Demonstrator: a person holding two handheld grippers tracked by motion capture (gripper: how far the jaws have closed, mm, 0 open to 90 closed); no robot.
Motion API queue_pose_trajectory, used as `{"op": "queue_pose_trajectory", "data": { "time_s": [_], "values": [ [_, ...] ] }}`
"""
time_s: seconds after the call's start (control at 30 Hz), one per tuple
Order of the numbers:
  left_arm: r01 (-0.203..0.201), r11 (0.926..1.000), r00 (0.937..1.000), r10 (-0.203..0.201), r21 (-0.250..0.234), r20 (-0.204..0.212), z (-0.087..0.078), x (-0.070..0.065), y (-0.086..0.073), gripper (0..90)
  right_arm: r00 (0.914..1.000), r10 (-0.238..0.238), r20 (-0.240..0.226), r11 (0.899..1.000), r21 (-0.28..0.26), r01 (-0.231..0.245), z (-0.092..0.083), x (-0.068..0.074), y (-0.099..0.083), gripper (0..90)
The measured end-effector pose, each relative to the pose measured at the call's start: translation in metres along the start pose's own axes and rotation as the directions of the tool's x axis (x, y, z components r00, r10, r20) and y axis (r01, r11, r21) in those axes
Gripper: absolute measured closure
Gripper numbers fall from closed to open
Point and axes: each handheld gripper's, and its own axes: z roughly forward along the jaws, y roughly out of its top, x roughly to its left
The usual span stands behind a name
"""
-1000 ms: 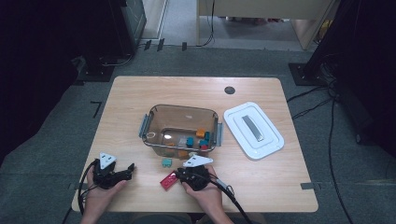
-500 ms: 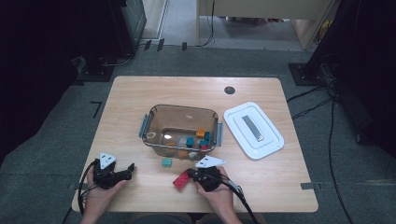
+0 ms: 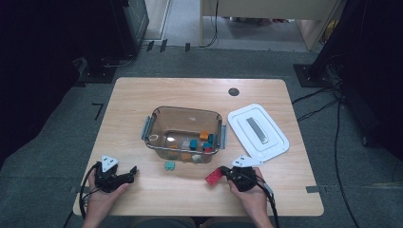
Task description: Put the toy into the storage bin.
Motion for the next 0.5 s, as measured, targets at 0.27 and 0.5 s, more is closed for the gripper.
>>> {"op": "queue_pose_trajectory", "data": {
  "time_s": [0.27,0.5],
  "values": [
    [0.000,1.0000,1.0000,0.000,0.000,0.000,0.000,0.000,0.000,16.0,0.9997,0.017,0.017,1.000,-0.015,-0.017,-0.022,-0.019,0.004,90.0],
    [0.003,1.0000,1.0000,-0.003,-0.001,-0.002,0.000,0.000,0.000,15.9,0.9993,0.023,0.029,0.999,-0.037,-0.022,-0.037,-0.032,0.013,90.0]
  ]
}}
